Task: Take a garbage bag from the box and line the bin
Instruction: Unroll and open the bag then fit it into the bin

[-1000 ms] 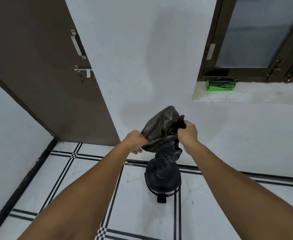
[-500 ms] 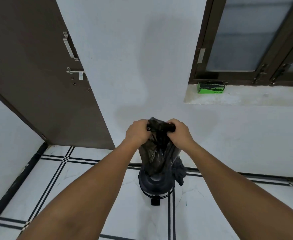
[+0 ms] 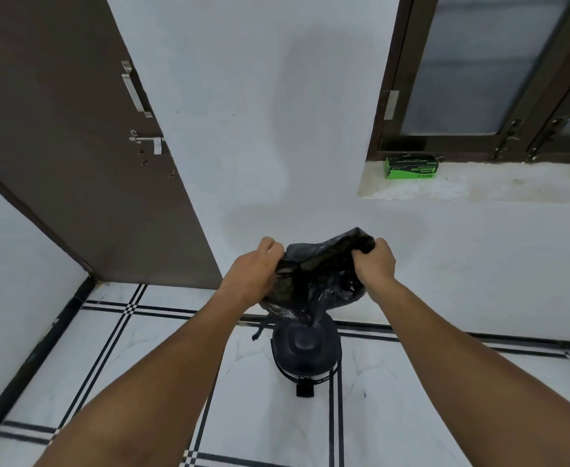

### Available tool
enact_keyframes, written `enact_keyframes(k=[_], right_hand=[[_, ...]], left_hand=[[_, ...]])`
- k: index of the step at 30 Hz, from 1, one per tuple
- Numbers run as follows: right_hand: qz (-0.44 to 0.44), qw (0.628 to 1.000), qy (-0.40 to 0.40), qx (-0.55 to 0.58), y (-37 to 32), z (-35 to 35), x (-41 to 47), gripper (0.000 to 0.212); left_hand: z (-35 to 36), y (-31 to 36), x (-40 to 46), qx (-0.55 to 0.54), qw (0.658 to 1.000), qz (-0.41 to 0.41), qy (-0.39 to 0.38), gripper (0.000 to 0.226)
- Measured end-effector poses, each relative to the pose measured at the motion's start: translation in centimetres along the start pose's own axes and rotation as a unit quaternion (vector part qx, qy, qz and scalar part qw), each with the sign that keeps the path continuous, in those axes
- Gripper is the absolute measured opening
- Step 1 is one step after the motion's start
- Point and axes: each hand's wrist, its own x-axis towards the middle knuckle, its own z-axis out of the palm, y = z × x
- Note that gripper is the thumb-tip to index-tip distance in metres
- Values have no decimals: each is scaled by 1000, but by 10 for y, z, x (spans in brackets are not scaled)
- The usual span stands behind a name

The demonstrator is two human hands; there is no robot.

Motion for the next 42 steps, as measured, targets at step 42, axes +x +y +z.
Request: enact_keyframes(k=[42], right_hand=[[-12,996,-19,-83,71,99,1,31]], left_hand=[[126,-46,0,-187,948,-168,-196,96]])
